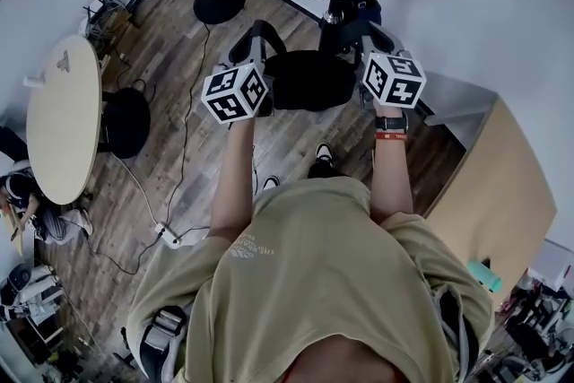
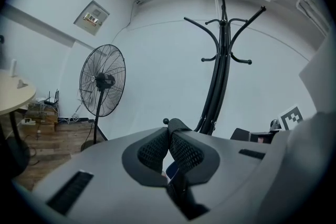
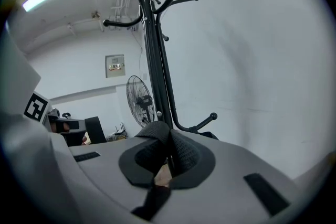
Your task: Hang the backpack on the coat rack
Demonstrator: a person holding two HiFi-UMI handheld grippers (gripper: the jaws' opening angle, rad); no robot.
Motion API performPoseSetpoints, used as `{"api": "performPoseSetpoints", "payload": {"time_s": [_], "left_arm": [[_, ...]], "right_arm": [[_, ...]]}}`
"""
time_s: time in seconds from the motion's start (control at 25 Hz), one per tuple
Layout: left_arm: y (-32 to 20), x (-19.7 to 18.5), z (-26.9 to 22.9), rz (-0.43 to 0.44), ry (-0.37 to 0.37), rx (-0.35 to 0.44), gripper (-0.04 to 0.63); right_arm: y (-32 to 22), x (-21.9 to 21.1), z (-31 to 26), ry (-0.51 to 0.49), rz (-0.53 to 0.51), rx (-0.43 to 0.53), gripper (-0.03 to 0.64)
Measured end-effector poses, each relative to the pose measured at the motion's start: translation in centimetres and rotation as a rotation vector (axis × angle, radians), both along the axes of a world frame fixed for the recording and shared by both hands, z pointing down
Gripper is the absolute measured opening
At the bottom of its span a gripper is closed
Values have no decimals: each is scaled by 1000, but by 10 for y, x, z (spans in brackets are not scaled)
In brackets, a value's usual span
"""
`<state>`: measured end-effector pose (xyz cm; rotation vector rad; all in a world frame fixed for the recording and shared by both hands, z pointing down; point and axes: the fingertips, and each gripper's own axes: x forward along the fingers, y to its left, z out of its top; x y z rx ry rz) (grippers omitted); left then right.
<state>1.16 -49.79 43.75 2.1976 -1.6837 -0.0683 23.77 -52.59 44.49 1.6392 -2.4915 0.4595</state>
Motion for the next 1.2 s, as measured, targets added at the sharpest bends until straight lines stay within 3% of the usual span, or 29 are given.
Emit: {"api": "performPoseSetpoints", "payload": {"time_s": [0.44, 1.2], "left_arm": [[-5, 11, 61, 24, -52, -103, 26], [30, 19, 176, 68, -84, -298, 26]], "right_arm": [[-6, 11, 63, 12, 28, -109, 15], [31, 17, 169, 47, 66, -261, 17]]}}
